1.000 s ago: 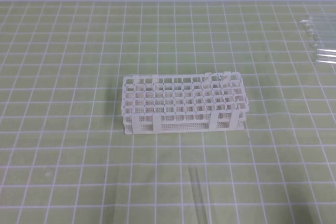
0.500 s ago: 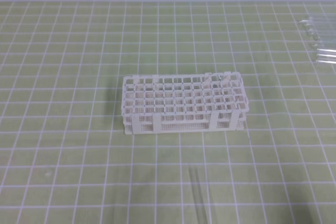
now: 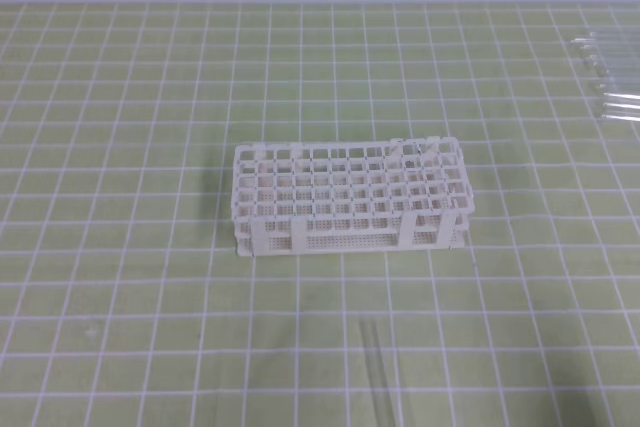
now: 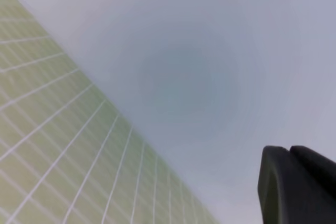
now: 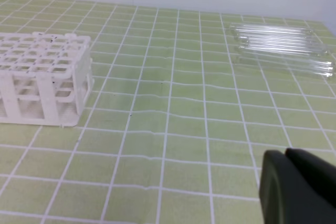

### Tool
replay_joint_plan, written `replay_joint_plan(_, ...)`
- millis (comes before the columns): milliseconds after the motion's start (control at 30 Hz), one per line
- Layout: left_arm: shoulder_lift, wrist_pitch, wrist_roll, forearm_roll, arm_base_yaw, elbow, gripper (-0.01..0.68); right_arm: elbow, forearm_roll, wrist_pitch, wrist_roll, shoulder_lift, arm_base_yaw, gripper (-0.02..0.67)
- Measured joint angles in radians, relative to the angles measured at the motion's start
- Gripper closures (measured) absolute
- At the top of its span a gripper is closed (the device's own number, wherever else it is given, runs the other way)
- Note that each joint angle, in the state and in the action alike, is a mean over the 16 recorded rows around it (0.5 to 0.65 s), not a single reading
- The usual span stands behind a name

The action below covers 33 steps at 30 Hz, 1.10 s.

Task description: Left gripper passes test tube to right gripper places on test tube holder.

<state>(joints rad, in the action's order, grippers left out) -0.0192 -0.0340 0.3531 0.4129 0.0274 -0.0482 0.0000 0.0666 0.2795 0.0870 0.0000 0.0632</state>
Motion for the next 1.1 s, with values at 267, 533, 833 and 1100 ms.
replay_joint_plan(267,-0.116,-0.374,-0.2,0.0,0.0,-0.266,0.673,0.0,0.0,0.0,0.0,0.0,0.0,0.651)
replay_joint_plan(533,-0.439,-0.869,-0.441,-0.002,-0.044,-0.639,0.673,0.0,0.0,0.0,0.0,0.0,0.0,0.651)
replay_joint_plan(833,-0.87,-1.152,-0.454,-0.061,-0.278,-0.858,0.673,0.0,0.0,0.0,0.0,0.0,0.0,0.651)
replay_joint_plan(1100,-1.187,-1.136,-0.292,-0.213,-0.668,-0.946,0.673,0.0,0.0,0.0,-0.001,0.0,0.0,0.651)
